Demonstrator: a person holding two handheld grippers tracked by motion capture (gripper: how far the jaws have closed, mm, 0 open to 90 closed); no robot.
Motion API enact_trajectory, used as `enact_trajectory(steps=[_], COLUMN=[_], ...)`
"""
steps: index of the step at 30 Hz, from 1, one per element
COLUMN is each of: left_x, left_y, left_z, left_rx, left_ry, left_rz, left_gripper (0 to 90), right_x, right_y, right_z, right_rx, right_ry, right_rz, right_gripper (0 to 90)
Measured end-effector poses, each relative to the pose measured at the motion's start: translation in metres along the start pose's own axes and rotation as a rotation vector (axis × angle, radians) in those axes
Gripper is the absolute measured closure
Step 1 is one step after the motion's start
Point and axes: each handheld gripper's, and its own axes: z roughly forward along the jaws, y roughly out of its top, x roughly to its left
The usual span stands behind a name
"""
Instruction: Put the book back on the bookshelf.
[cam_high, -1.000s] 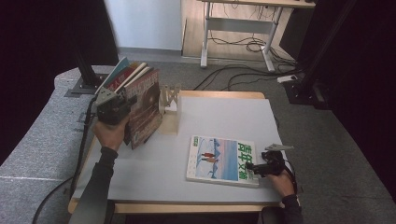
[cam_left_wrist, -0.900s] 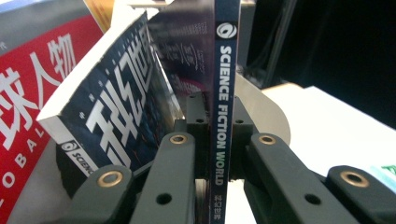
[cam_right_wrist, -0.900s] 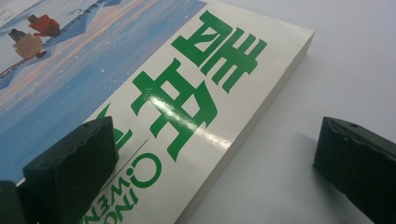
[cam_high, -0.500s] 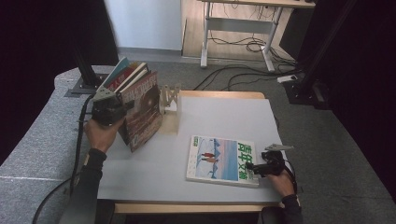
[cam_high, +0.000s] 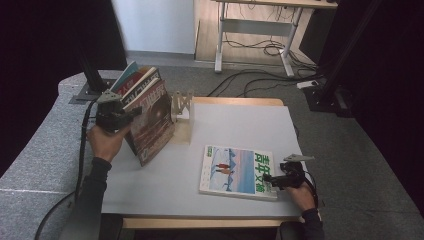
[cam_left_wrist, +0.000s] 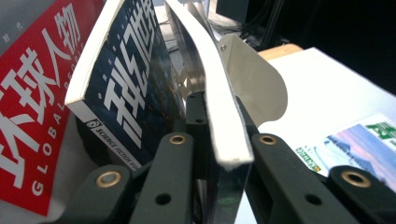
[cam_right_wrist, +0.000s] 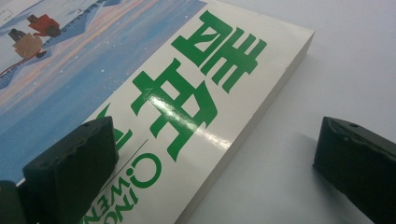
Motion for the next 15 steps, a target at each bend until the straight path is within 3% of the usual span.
enact_trajectory(steps=[6, 15], left_x=[-0.001, -0.004], left_y=[0.000, 0.004], left_z=[0.003, 0.013], left_rx=[-0.048, -0.122], left_ry=[0.042, 0.060], left_rz=[-0.031, -0.061], left_gripper=[84.3, 84.4], right_x=[0.000, 0.000], right_y=[0.000, 0.000], right_z=[0.000, 0.000], right_rx=[0.000, 0.000], right_ry=[0.000, 0.000], right_rz=[0.000, 0.001], right_gripper=[0.0, 0.0])
